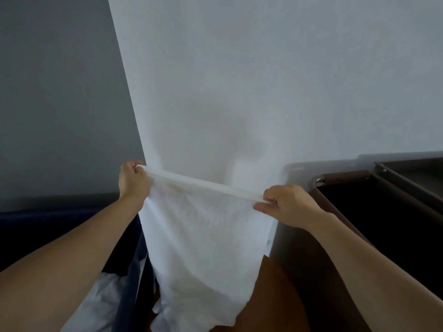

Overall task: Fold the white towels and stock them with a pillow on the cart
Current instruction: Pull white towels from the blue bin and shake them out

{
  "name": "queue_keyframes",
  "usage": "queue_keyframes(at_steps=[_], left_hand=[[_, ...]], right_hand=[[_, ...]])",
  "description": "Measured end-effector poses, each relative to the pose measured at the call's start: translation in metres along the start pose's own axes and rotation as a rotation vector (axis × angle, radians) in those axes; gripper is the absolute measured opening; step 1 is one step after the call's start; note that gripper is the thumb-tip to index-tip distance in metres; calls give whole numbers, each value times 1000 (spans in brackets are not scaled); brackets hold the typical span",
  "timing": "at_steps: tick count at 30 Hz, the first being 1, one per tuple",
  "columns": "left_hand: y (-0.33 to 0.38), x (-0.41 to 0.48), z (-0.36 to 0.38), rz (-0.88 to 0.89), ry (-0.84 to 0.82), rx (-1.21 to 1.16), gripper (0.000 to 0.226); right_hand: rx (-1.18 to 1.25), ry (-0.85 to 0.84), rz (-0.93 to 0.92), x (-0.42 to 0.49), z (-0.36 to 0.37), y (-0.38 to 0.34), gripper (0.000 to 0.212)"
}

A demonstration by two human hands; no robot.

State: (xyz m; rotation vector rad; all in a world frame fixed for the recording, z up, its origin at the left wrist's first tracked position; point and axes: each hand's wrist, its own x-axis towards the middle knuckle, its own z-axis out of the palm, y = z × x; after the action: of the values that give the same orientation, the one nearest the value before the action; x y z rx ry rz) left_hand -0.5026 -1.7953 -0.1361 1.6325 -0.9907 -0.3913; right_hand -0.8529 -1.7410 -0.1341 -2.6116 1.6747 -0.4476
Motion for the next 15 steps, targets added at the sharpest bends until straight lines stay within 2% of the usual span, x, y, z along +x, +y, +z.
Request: queue_keyframes(at_steps=[3,9,15], left_hand=[[-2,-1,3,1,-19,7,35],[0,7,7,26,-18,27,37],[1,-4,20,19,-93,-9,40]], right_hand=[[51,31,-44,-6,16,11,47],[171,99,58,-8,19,17,26],[447,210,299,-12,28,32,18]])
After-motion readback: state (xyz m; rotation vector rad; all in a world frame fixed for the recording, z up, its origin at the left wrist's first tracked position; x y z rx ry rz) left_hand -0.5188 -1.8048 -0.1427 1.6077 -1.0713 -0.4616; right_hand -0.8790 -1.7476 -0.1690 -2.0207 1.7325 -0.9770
